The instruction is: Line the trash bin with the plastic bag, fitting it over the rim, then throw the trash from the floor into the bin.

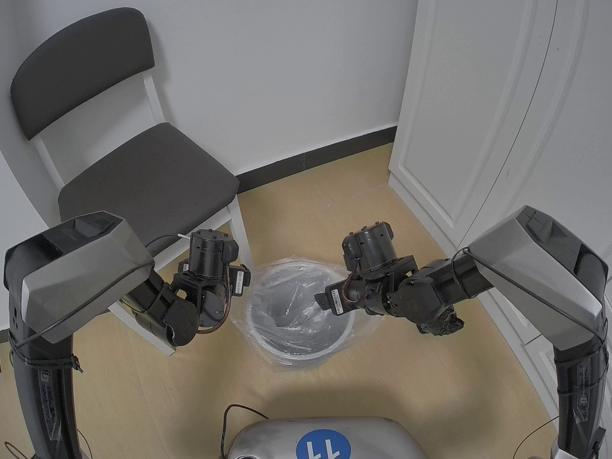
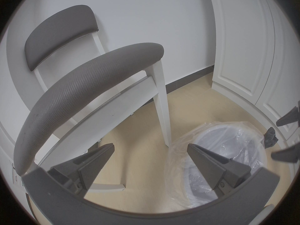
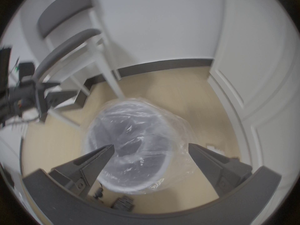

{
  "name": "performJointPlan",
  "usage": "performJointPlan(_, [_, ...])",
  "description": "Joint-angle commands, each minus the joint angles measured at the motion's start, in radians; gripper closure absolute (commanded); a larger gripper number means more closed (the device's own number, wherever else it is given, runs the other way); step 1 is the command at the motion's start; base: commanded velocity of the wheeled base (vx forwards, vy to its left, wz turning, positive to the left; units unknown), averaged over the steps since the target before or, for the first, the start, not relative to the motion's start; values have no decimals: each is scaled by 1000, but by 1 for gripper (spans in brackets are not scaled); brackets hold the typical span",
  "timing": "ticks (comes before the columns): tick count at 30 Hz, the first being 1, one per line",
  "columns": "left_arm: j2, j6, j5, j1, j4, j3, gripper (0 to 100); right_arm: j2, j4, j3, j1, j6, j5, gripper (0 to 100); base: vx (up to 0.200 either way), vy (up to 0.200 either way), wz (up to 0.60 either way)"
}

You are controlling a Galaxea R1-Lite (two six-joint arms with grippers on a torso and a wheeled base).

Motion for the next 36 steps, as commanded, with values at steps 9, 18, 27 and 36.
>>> performJointPlan(9, [-57,0,0,30,-10,16,0,10,59,60,187,-301,30,0,0,0,0])
performJointPlan(18, [-54,6,2,30,-75,23,0,102,-88,100,157,-451,41,0,0,0,0])
performJointPlan(27, [-56,4,2,29,-76,20,0,162,-105,29,129,-480,88,0,0,0,0])
performJointPlan(36, [-56,4,2,30,-76,19,0,202,-108,-18,135,-476,88,100,0,0,0])
